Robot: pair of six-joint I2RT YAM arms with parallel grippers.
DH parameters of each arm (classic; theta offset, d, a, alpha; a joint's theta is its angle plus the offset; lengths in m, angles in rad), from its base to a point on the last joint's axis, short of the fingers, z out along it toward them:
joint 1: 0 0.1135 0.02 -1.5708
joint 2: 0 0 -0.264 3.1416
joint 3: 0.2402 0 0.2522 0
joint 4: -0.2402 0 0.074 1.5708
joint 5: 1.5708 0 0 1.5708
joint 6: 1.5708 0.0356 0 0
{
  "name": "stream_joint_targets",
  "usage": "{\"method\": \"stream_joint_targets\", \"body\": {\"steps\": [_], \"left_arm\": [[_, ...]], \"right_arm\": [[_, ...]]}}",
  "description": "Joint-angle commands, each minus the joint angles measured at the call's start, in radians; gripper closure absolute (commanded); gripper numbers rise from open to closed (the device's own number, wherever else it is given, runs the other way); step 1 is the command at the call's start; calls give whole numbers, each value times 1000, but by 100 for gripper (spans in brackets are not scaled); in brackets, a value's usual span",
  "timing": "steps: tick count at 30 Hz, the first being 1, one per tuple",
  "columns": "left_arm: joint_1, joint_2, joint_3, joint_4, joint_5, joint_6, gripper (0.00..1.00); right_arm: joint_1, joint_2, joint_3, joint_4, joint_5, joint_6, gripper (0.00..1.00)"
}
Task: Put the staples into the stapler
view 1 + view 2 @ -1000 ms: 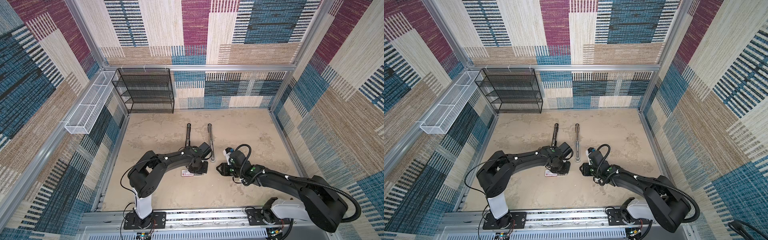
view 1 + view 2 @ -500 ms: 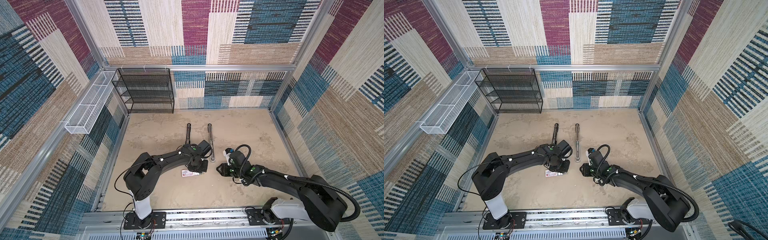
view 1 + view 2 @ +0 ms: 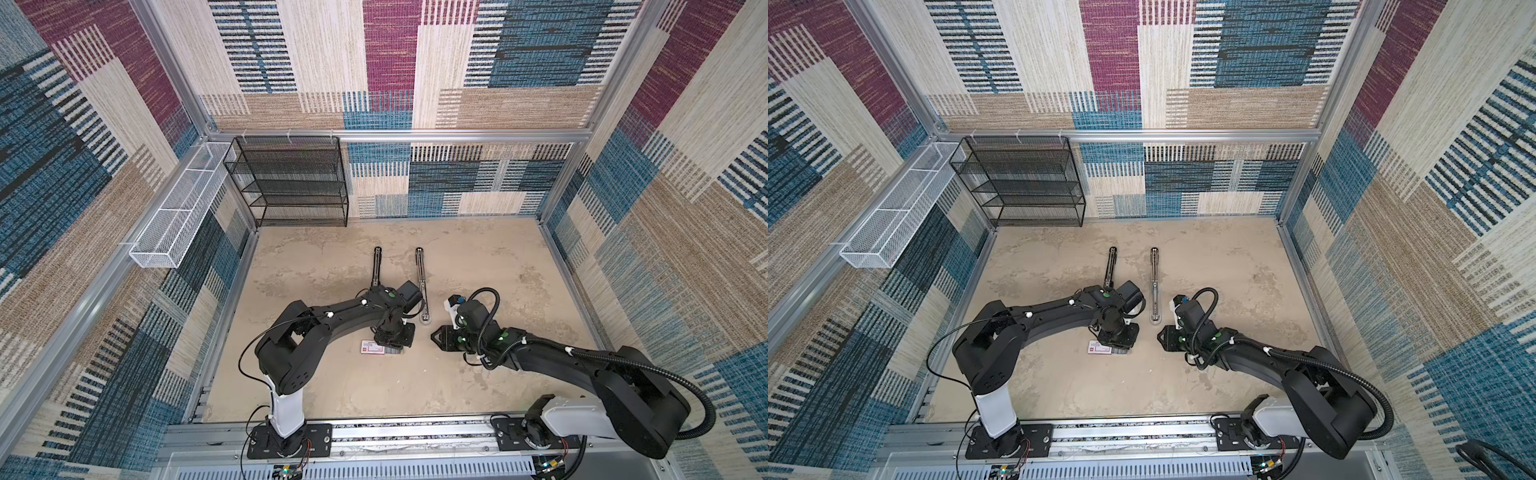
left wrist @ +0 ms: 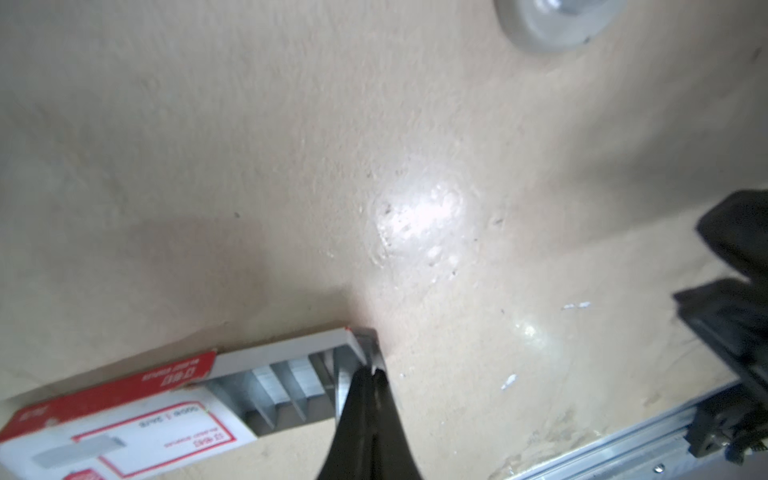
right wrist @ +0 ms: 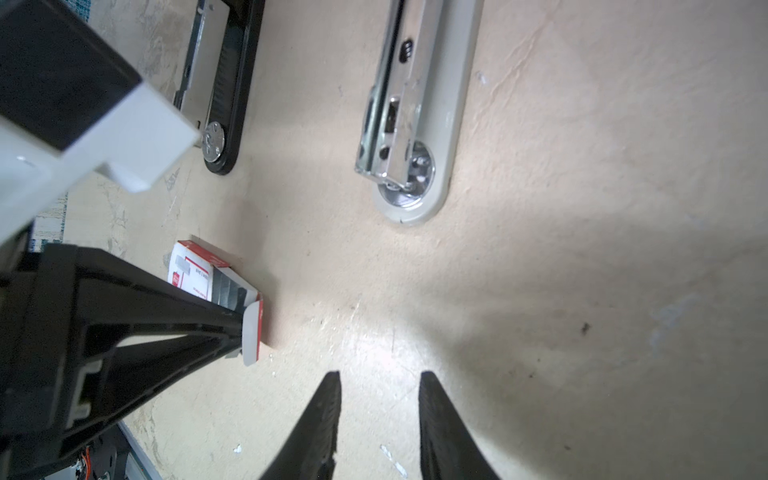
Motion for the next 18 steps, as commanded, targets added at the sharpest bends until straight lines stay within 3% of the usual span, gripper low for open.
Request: {"method": "stream_joint_targets", "body": {"steps": [1,18], "left_arm": [[-2,1,-2,-23,18,28,100],[1,-32,-14,-119,54,79,100]], "right_arm": [[-1,-2,10,23,1,-8,64],[0,14,16,25,-4,-11,65]]}}
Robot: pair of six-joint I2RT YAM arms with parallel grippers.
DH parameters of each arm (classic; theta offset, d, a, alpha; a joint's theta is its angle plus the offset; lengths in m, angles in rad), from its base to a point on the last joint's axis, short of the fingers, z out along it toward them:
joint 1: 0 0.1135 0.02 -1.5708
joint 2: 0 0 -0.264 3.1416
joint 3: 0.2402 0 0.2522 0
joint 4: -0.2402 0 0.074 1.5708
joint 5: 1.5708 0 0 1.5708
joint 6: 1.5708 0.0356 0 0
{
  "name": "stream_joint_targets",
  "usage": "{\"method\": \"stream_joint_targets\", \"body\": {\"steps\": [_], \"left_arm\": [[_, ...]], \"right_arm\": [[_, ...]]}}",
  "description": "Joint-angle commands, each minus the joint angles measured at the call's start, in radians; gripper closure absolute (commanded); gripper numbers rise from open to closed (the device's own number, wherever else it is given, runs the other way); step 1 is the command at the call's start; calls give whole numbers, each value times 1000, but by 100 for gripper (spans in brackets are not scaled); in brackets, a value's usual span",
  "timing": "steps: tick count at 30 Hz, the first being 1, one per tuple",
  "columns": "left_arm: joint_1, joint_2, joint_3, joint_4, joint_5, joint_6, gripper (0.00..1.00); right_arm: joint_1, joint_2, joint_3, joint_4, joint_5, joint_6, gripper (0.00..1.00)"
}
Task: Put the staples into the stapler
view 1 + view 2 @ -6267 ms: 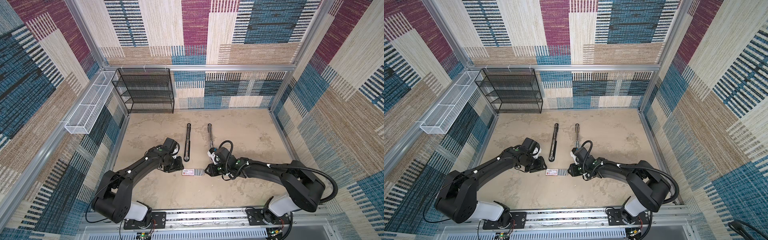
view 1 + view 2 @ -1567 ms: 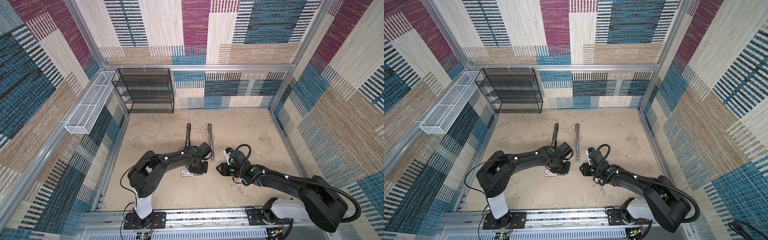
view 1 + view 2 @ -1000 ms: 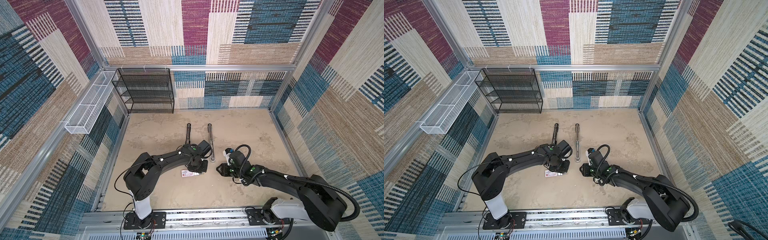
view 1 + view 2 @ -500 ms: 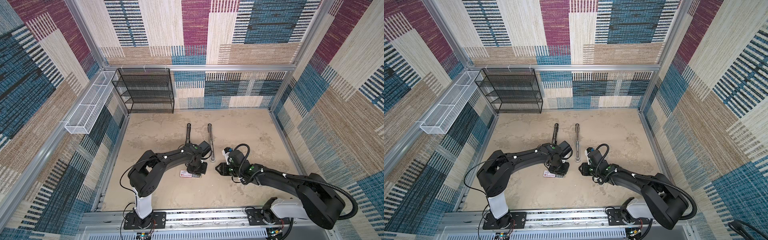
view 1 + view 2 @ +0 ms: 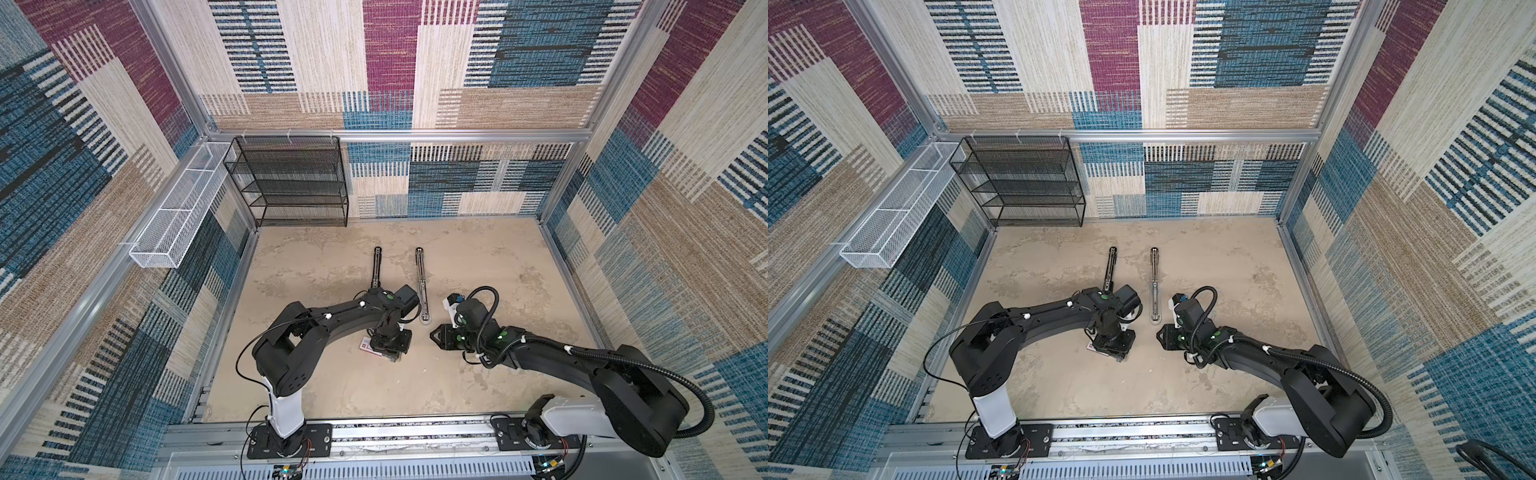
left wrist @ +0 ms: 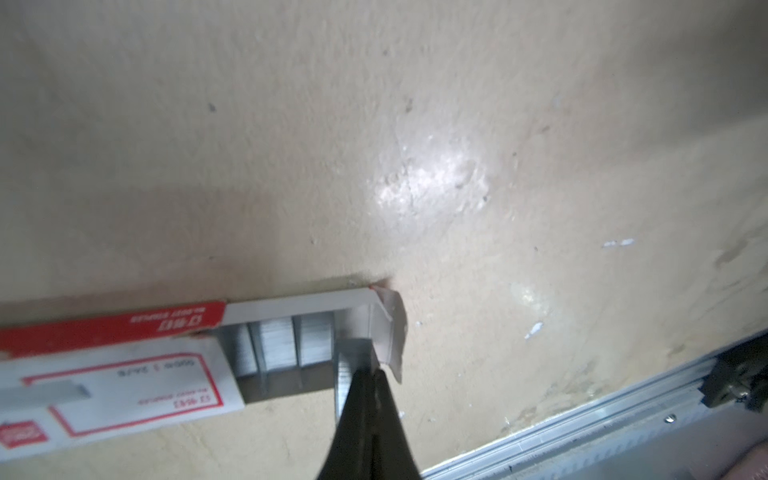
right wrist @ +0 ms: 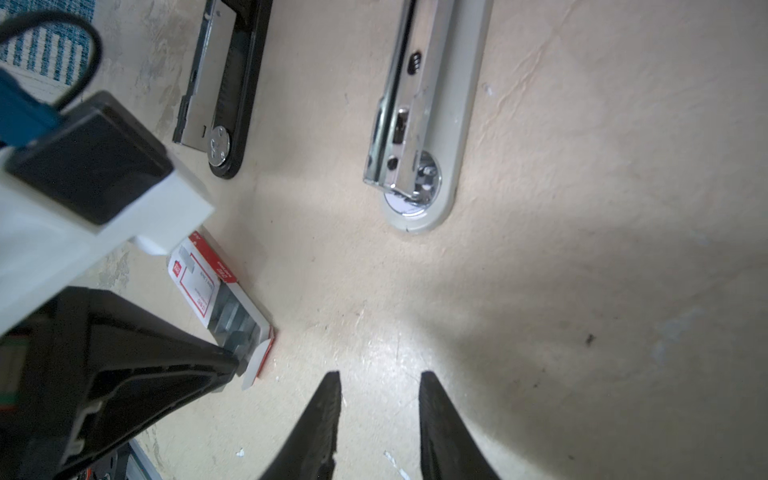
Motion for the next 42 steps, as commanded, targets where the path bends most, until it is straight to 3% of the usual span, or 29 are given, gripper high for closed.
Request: {"method": "stream_joint_targets", "body": {"steps": [1,11,15,24,30,37,42], "left_arm": [[1,-9,11,-45,0,43,100],[17,-107,47,-38,-52,53,100],[53,-189,37,61,-6,50,100],[173,-369,-112,488,264,-26,100],[208,-444,-204,732,356,-75,100],[210,-481,-300,1048,512,-185,100],[210,-482,-335,1185,578,-261,100]], "right_arm": [[0,3,2,28,-3,-3,65],[-3,-23,16,22,9,-15,65],[-25,-58,40,47,-29,-29,64],[-193,-152,37,259,-310,-11,62],[-295,-163,28,446,-552,48,59],[-321,-112,16,773,-762,204,54],[-322,-96,17,907,-825,276,48]]}}
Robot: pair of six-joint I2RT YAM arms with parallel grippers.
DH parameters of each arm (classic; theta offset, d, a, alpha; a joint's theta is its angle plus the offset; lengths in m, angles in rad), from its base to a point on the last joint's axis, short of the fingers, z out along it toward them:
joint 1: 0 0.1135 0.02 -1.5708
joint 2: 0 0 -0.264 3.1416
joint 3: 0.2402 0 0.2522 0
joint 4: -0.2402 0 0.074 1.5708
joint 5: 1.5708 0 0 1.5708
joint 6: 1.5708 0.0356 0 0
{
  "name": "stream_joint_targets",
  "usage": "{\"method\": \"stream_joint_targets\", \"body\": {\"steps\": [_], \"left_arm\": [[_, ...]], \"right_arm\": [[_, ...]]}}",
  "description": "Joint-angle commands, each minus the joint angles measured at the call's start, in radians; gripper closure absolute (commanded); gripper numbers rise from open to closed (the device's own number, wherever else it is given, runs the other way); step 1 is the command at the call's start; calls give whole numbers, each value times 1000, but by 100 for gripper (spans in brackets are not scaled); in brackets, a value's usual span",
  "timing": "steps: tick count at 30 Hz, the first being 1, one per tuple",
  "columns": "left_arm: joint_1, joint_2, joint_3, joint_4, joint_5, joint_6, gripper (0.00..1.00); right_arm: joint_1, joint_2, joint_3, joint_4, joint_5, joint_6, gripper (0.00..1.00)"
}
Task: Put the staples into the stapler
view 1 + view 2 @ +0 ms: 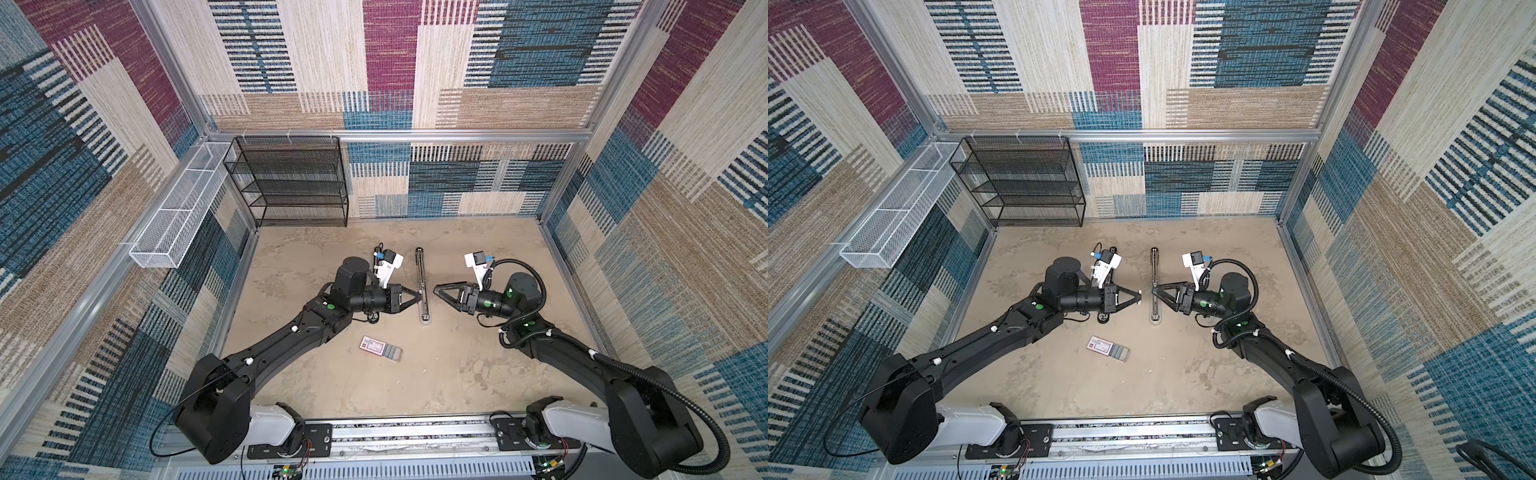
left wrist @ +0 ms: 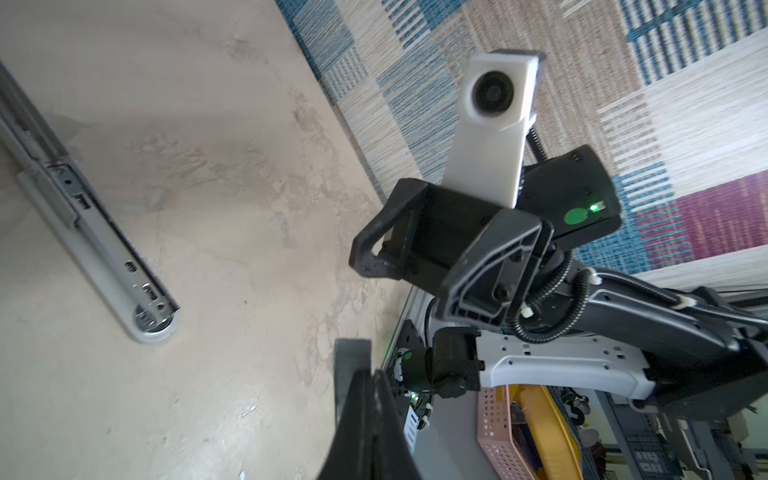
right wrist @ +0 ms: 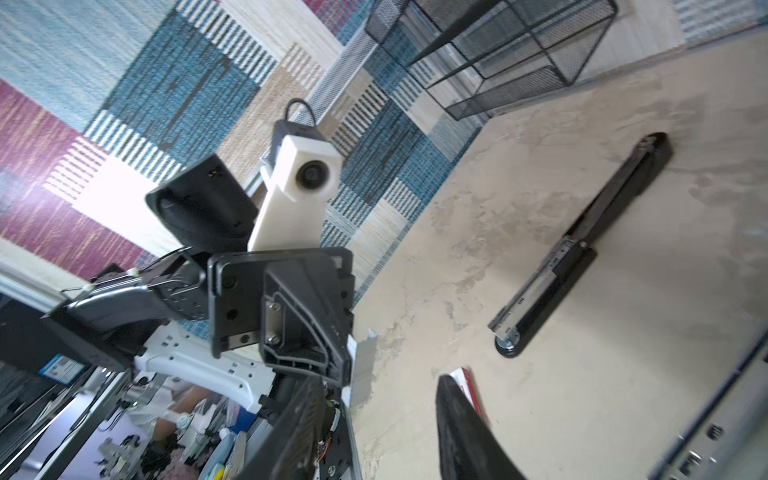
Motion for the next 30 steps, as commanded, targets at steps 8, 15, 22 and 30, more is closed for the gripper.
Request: {"method": "stream_joint_targets", "body": {"steps": [8,15,22,30], "left_arm": [[0,-12,-58,336,162,-184,100],[-14,-11,-57,329,189,-187,100],[-28,-2,-52,331,190,-192,100],[-31,5,-41,325,193,-187,100]], "right_arm": [[-1,22,11,261,-137,147,45],[-1,40,13,340,-188,203,44],[-1,46,33,322,-210,203,47],[-1,52,36,293,-230,188,46]]}}
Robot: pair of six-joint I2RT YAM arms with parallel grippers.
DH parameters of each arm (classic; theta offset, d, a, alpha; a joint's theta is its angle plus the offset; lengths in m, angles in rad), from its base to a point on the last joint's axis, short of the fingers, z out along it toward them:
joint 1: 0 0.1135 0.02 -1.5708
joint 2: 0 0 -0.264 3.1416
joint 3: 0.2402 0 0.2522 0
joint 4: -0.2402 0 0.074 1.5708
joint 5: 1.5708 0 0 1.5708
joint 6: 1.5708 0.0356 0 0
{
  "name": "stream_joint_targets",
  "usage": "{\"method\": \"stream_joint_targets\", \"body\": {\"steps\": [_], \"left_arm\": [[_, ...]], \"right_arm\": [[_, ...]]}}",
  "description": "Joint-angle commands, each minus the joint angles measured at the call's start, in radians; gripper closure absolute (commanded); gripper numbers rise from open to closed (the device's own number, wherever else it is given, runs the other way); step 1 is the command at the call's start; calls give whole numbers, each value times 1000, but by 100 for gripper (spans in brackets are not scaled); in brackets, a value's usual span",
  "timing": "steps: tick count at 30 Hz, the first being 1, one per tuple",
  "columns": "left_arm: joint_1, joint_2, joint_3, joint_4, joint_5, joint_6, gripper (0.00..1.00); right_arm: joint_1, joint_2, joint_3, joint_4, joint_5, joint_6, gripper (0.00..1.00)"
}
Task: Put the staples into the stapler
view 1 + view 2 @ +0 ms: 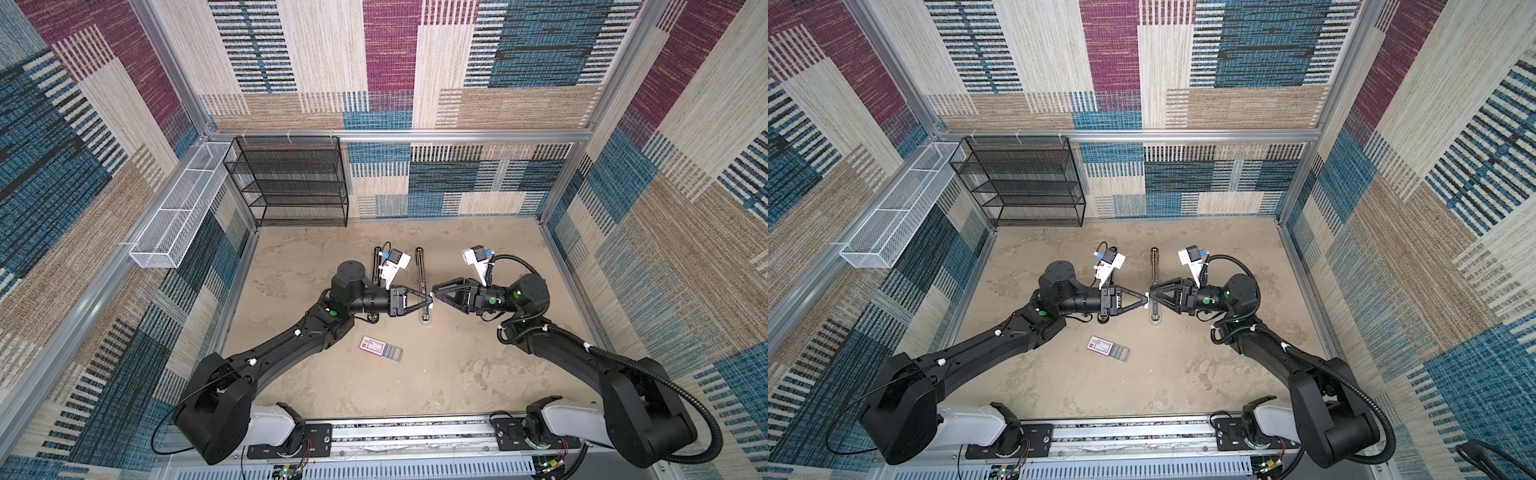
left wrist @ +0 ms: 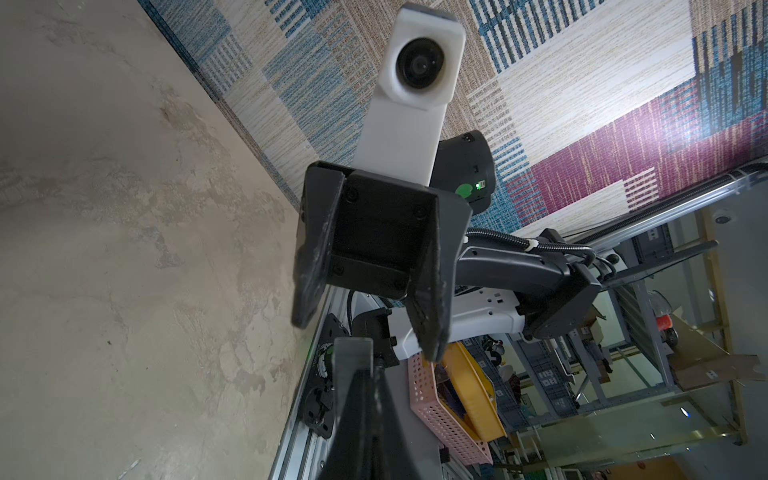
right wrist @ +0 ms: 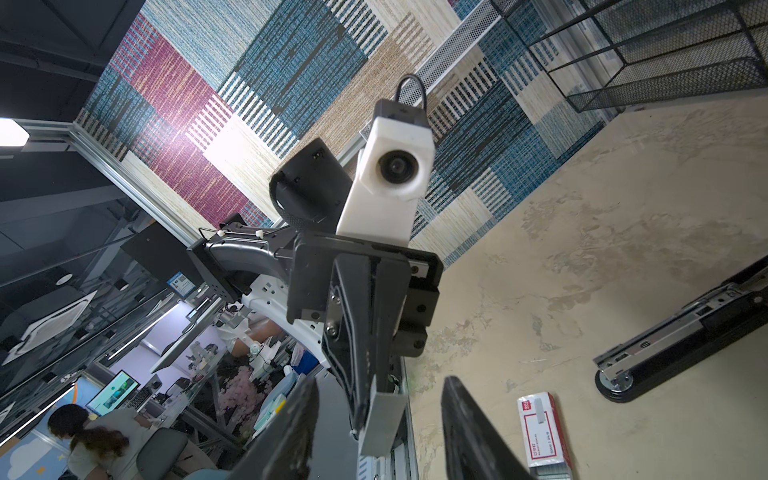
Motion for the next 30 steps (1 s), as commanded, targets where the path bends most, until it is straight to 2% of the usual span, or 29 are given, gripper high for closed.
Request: {"method": "stream_joint_targets", "body": {"steps": [1,15,30], "left_arm": [[-1,5,11,40,14,-25,100],[-4,17,6,42,12,-23,100],[-9,20,3,47,14,-23,100]], "right_arm": [[1,5,8,11,-26,6,46],[0,15,13,7,-48,6,63],[0,25,18,-5,-40,2,72]]}}
